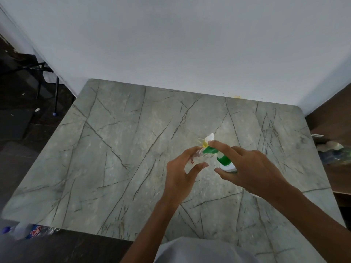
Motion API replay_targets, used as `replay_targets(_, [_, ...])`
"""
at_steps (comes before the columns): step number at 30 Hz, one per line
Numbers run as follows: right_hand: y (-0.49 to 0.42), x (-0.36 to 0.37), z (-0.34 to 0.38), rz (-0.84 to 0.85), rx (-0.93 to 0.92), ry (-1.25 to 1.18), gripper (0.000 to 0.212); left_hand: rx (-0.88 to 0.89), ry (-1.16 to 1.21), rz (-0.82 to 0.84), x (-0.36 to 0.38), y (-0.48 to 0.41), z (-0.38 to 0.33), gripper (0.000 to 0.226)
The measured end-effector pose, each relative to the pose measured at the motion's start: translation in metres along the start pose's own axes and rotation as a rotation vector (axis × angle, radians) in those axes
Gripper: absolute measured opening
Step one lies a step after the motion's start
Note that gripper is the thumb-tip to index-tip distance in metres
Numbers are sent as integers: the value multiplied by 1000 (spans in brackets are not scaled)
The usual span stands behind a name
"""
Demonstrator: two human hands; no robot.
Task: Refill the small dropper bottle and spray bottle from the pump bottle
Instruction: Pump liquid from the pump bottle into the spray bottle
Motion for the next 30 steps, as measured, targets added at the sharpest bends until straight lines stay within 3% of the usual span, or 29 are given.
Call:
replay_targets(7, [-1, -2, 3, -4, -18, 39, 72, 39, -15, 4, 2, 3, -2, 39])
replay_targets(14, [1, -10, 14, -25, -67, 98, 83, 20, 5, -50, -2, 8, 1, 36])
replay_targets(30, [7, -5, 9, -82, 13, 24, 77, 17, 16, -23, 1, 11, -2, 38])
Point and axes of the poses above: each hand's wrist, its own y-axis away from the middle knuckle, its own x-axis out of the palm, z = x × y, the point moved 10 cm from there along -y, towards the middle knuckle, and after that the axes turned 4 degrees about z, right-handed, at the moved point
